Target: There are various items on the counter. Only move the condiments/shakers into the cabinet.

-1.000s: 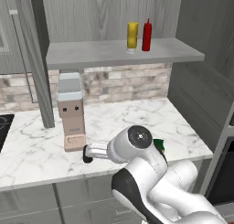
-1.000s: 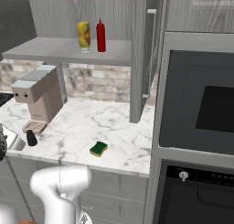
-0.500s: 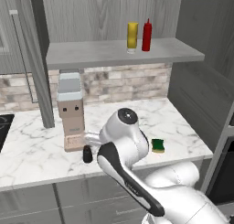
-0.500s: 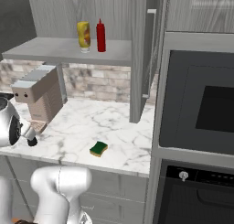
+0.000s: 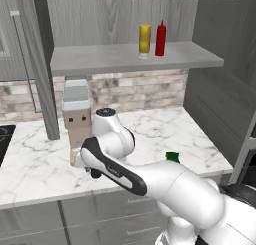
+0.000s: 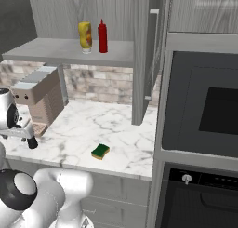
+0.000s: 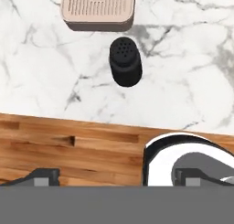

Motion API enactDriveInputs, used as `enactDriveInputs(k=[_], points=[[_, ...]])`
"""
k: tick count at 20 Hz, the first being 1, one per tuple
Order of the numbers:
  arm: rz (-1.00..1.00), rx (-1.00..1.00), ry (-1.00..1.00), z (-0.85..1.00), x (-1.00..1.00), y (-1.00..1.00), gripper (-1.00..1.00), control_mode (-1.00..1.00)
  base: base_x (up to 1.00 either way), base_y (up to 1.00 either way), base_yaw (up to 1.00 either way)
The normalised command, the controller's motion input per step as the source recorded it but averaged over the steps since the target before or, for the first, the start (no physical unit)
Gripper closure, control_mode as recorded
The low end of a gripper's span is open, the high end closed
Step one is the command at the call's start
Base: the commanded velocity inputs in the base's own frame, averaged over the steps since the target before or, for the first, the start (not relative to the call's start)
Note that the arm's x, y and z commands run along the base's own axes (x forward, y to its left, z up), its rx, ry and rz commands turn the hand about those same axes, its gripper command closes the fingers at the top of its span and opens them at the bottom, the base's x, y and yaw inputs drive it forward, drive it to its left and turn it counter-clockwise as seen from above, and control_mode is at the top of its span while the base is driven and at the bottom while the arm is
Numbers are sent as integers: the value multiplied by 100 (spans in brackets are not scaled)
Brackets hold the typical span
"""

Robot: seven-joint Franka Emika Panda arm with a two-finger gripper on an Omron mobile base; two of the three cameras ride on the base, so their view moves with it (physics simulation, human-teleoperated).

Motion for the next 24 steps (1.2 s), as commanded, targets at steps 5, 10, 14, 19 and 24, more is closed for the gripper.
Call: enactDriveInputs(k=[5,10,14,19,24], points=[[17,-17,-36,-63,-17,2,-100,-100,0,0,0],[10,0,-29,-9,0,0,-100,-100,0,0,0],[3,0,-5,-1,0,-3,-100,-100,0,0,0],[1,0,0,-4,4,-13,-100,-100,0,0,0],[1,0,0,-7,15,-16,-100,-100,0,0,0]])
